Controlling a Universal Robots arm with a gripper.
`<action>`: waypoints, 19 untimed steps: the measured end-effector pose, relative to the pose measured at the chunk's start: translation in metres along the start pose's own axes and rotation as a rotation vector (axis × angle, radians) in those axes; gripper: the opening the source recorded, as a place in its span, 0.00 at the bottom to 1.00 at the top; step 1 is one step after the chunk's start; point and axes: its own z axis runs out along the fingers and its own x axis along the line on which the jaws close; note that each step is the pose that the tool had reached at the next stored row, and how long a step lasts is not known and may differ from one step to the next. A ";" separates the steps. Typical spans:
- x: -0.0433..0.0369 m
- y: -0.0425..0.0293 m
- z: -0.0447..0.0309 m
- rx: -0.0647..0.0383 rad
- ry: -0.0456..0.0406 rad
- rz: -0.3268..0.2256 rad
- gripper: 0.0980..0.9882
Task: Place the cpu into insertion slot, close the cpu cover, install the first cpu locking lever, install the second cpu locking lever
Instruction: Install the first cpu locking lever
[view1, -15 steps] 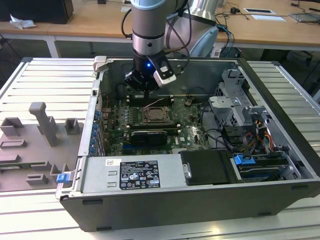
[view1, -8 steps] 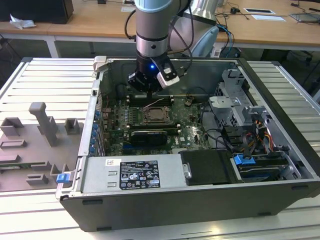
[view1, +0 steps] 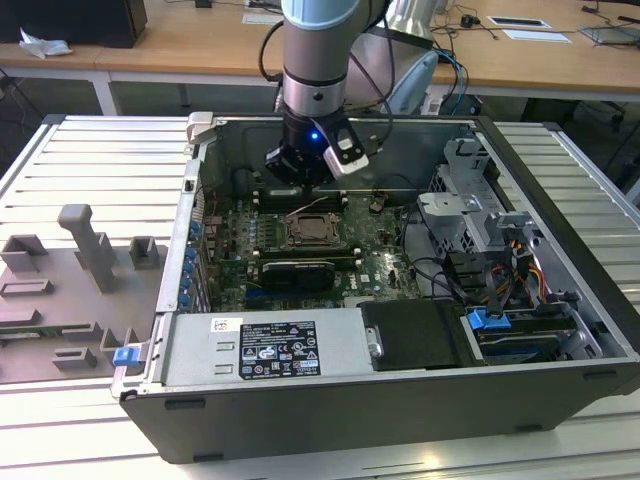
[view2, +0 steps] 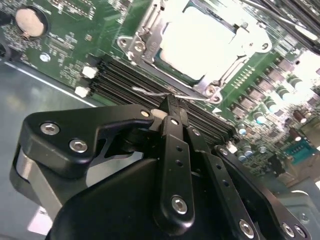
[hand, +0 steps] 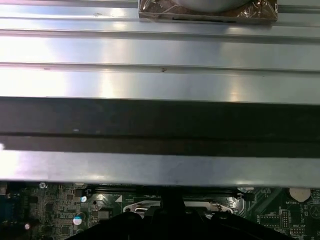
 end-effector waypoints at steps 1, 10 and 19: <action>-0.0020 0.0000 0.0006 0.000 0.0000 0.000 0.01; -0.0151 0.0001 0.0077 0.000 0.0001 0.000 0.01; -0.0222 -0.0002 0.0174 0.010 0.0003 0.000 0.01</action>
